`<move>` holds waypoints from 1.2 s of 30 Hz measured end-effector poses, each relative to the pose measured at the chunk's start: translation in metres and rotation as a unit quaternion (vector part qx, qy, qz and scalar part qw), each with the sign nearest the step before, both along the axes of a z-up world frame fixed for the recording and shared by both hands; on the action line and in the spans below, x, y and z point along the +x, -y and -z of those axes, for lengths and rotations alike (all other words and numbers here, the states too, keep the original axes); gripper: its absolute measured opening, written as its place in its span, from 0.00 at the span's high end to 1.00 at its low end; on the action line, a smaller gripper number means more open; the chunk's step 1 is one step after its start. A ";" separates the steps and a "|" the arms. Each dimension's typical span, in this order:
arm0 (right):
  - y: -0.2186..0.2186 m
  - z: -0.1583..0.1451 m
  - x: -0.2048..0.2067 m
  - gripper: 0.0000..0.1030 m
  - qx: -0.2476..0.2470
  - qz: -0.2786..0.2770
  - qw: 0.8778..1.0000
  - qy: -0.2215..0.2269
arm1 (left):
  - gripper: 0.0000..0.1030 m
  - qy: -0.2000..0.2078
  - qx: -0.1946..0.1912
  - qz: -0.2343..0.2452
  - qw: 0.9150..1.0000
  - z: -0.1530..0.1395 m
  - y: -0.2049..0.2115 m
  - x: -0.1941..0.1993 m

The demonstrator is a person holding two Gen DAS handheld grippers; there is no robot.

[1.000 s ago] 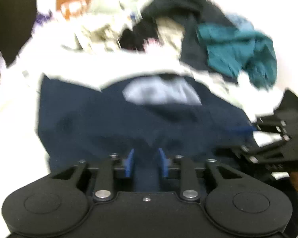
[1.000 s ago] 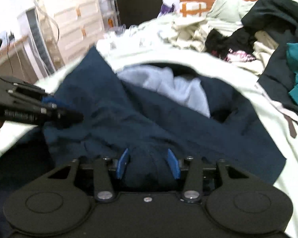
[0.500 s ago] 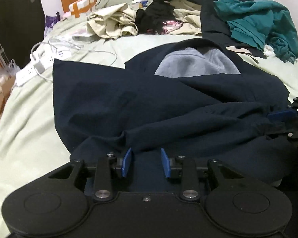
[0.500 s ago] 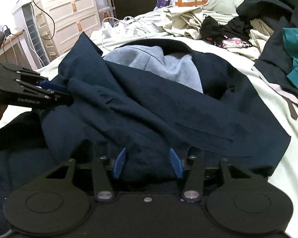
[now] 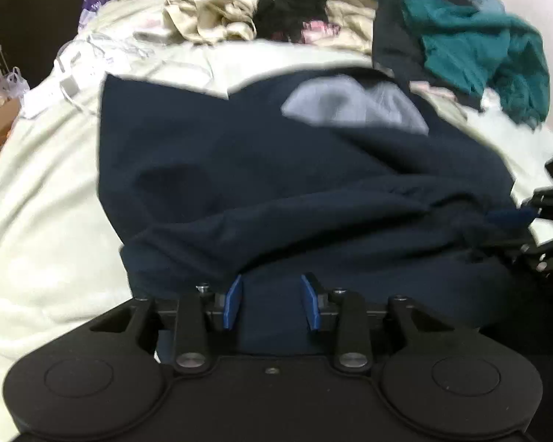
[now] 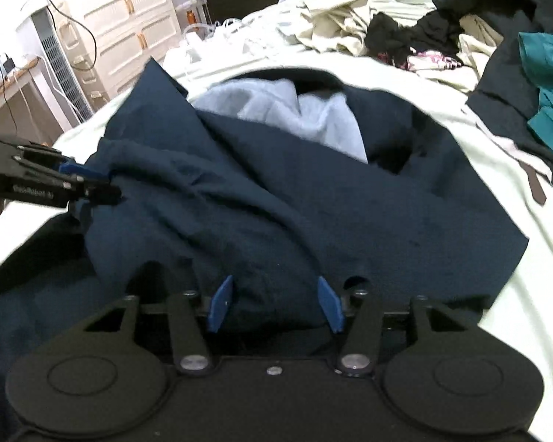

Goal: Fold clothes

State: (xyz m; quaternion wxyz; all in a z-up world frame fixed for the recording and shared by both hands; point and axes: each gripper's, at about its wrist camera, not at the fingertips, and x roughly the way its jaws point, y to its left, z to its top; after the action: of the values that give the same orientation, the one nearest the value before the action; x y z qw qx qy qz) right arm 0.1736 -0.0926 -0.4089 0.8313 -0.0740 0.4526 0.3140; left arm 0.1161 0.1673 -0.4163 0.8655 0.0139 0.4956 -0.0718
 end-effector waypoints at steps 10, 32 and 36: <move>0.010 -0.001 0.008 0.34 0.012 0.017 1.000 -0.019 | 0.56 -0.006 -0.021 -0.023 0.999 -0.014 -0.006 0.000; 0.138 -0.039 -0.102 0.00 0.059 0.202 0.974 -0.087 | 0.25 -0.037 -0.064 -0.120 0.990 -0.026 -0.073 -0.114; 0.157 -0.020 -0.155 0.01 0.060 0.257 0.957 -0.122 | 0.25 -0.066 -0.111 -0.091 0.987 -0.022 -0.090 -0.149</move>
State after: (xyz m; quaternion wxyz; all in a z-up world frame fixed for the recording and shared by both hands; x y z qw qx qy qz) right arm 0.0182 -0.2491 -0.3891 0.8251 0.1336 0.5349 0.1231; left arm -0.0330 0.2571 -0.3942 0.8300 -0.1325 0.5396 -0.0483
